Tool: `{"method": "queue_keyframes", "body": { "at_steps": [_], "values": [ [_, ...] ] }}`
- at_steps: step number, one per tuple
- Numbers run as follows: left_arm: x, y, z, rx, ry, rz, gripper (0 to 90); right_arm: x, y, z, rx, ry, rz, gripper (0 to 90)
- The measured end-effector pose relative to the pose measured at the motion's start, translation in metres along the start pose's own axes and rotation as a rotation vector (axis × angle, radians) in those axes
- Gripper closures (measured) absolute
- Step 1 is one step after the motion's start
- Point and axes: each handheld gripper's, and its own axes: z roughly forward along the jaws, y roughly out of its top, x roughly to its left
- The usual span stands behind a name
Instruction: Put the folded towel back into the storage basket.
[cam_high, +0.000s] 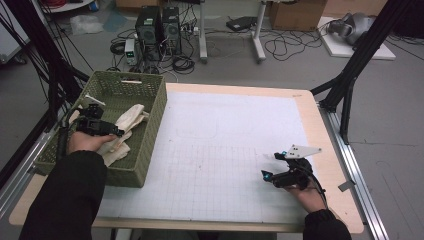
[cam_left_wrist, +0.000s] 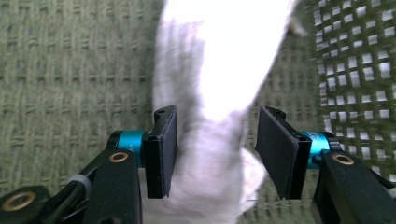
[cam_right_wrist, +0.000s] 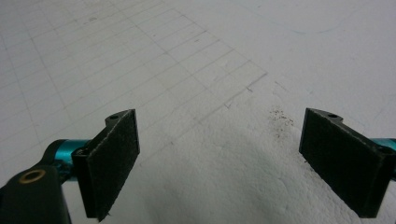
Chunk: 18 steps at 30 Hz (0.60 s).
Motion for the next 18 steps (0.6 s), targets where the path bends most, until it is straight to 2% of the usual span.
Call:
{"method": "queue_keyframes", "body": {
  "at_steps": [3, 5, 6, 8, 10, 15, 17, 18],
  "values": [
    [-0.003, 0.004, 0.001, -0.029, -0.019, -0.006, 47.9, 0.000, 0.000, 0.001, 0.007, 0.002, -0.003, 11.4],
    [-0.008, 0.007, 0.005, -0.033, 0.019, 0.014, 47.7, 0.000, 0.000, 0.003, 0.008, 0.003, -0.004, 11.5],
    [-0.010, 0.007, 0.008, -0.023, 0.038, 0.025, 48.3, 0.001, 0.000, 0.003, 0.012, 0.004, -0.002, 11.5],
    [-0.012, 0.006, 0.015, -0.002, 0.047, 0.032, 53.7, 0.001, 0.000, 0.003, 0.013, 0.006, -0.005, 11.4],
    [-0.011, 0.005, 0.021, 0.038, 0.081, 0.064, 59.8, 0.000, 0.000, 0.003, 0.011, 0.004, -0.004, 11.4],
    [-0.009, 0.001, 0.034, 0.131, 0.139, 0.085, 55.7, 0.001, -0.001, 0.004, 0.018, 0.012, 0.000, 11.5],
    [-0.009, 0.000, 0.038, 0.161, 0.136, 0.092, 59.7, 0.001, -0.001, 0.004, 0.018, 0.011, -0.010, 11.5],
    [-0.010, 0.000, 0.039, 0.165, 0.135, 0.098, 64.6, 0.002, -0.001, 0.004, 0.019, 0.015, -0.009, 11.5]
  ]
}}
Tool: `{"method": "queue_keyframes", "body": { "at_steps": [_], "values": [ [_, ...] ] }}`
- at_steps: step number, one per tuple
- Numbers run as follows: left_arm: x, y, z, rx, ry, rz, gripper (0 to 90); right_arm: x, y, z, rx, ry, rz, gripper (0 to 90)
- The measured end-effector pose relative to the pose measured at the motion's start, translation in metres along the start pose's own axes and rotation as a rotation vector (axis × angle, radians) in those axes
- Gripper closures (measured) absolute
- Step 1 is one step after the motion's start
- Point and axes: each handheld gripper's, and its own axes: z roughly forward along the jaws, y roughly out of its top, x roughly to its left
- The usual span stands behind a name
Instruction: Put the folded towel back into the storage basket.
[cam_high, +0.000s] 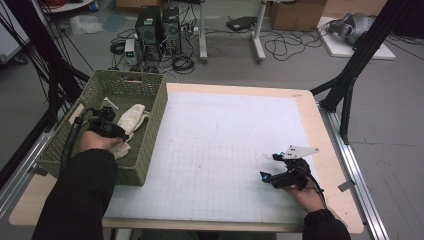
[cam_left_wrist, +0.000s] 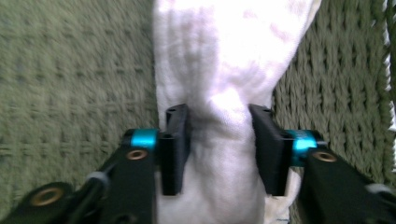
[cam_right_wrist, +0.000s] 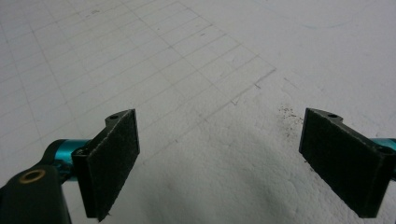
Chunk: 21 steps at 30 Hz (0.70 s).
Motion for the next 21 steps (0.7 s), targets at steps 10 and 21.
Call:
{"method": "queue_keyframes", "body": {
  "at_steps": [10, 21],
  "values": [
    [-0.001, 0.000, -0.018, -0.219, -0.095, -0.019, 80.6, -0.001, 0.000, -0.003, -0.010, -0.004, 0.009, 11.5],
    [0.006, 0.001, -0.017, -0.293, -0.124, -0.077, 54.1, 0.001, 0.000, 0.000, -0.001, 0.002, -0.007, 11.5]
  ]
}}
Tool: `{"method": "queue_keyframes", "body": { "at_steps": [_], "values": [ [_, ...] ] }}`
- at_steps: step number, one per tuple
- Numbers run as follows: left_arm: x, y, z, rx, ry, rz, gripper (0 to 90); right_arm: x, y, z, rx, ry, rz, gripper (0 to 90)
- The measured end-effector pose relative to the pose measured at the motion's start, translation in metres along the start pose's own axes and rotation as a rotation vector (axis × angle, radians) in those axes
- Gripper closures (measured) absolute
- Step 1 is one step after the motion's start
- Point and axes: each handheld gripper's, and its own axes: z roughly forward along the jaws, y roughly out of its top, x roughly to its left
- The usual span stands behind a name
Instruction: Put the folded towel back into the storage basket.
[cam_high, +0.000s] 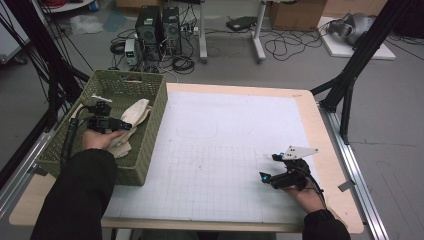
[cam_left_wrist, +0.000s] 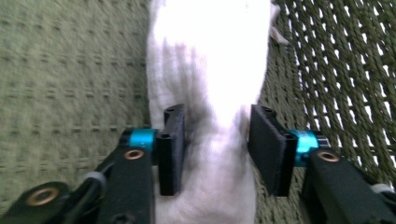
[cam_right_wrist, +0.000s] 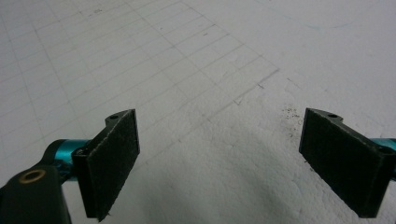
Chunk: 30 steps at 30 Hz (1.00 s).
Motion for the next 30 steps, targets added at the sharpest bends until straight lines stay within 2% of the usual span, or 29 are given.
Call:
{"method": "queue_keyframes", "body": {
  "at_steps": [1, 3, 9, 11, 12, 14, 15, 17, 19, 21, 22, 23, 24, 27, 30],
  "values": [
    [-0.001, 0.000, -0.002, -0.007, 0.011, 0.014, 53.7, 0.000, 0.000, 0.000, -0.001, 0.002, 0.001, 11.5],
    [-0.002, 0.001, -0.006, 0.007, 0.001, 0.033, 50.8, 0.000, 0.000, -0.001, -0.003, 0.004, 0.001, 11.5],
    [-0.004, 0.000, -0.024, 0.093, 0.046, 0.171, 48.7, -0.001, 0.000, -0.001, -0.002, 0.000, 0.000, 11.5],
    [-0.002, -0.002, -0.030, 0.108, 0.035, 0.177, 48.2, 0.000, 0.000, 0.000, 0.000, 0.000, -0.003, 11.5],
    [-0.002, -0.003, -0.033, 0.114, 0.048, 0.187, 48.0, 0.000, 0.000, 0.000, 0.000, 0.000, -0.005, 11.5],
    [0.001, -0.006, -0.035, 0.159, 0.073, 0.203, 46.7, 0.000, 0.000, 0.000, 0.001, 0.002, -0.006, 11.5],
    [0.003, -0.008, -0.036, 0.180, 0.070, 0.211, 45.6, 0.001, 0.000, 0.000, 0.003, 0.002, -0.007, 11.5],
    [0.003, -0.008, -0.037, 0.188, 0.067, 0.208, 45.4, 0.000, 0.000, 0.000, 0.003, 0.001, -0.006, 11.5],
    [-0.002, -0.007, -0.034, 0.236, 0.084, 0.247, 48.2, 0.000, 0.000, 0.000, 0.005, -0.002, -0.006, 11.5],
    [-0.004, -0.008, -0.028, 0.294, 0.100, 0.274, 59.8, 0.000, 0.000, 0.000, 0.004, -0.001, -0.003, 11.5],
    [-0.004, -0.008, -0.024, 0.320, 0.112, 0.279, 65.0, -0.001, 0.000, 0.000, 0.002, -0.001, -0.006, 11.5],
    [-0.004, -0.009, -0.022, 0.323, 0.118, 0.280, 77.3, 0.000, 0.000, -0.001, 0.003, -0.003, -0.003, 11.4],
    [-0.004, -0.009, -0.020, 0.304, 0.126, 0.274, 85.2, -0.001, 0.000, -0.001, 0.001, -0.005, -0.001, 11.5],
    [-0.003, -0.007, -0.020, 0.240, 0.139, 0.222, 87.3, -0.001, 0.000, -0.002, -0.002, -0.004, 0.001, 11.5],
    [-0.001, 0.000, -0.025, 0.138, 0.124, 0.126, 87.3, 0.000, 0.000, -0.001, 0.004, -0.002, -0.001, 11.5]
  ]
}}
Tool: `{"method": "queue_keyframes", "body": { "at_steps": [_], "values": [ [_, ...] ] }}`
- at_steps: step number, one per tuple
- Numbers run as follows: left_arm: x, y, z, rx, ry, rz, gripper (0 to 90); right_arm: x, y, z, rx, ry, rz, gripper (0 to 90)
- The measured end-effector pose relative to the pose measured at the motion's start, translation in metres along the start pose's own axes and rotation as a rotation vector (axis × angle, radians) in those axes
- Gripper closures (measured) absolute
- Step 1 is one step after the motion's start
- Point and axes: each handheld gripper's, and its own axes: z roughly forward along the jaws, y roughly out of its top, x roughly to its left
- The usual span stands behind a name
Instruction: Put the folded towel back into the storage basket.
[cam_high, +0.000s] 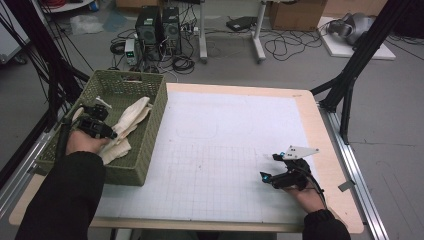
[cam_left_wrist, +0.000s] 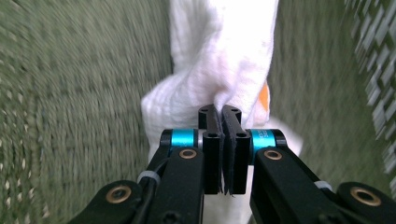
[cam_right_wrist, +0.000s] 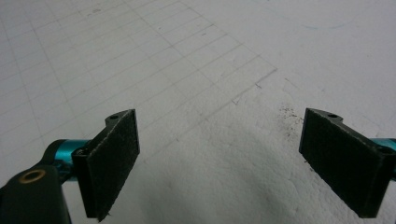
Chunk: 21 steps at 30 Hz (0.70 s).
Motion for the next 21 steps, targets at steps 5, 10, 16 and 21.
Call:
{"method": "queue_keyframes", "body": {
  "at_steps": [5, 10, 16, 21],
  "values": [
    [-0.002, 0.005, 0.009, -0.113, -0.082, -0.161, 86.7, 0.001, 0.000, 0.001, 0.001, 0.002, -0.007, 11.5],
    [-0.004, 0.002, 0.032, 0.048, -0.028, -0.112, 82.5, 0.002, 0.000, 0.001, 0.002, 0.007, -0.008, 11.5],
    [-0.004, 0.003, 0.023, 0.035, -0.021, -0.050, 67.2, 0.002, 0.000, 0.001, 0.002, 0.012, -0.011, 11.5],
    [-0.003, 0.004, 0.005, 0.101, -0.019, 0.032, 50.4, 0.001, 0.001, 0.001, -0.001, 0.008, -0.011, 11.5]
  ]
}}
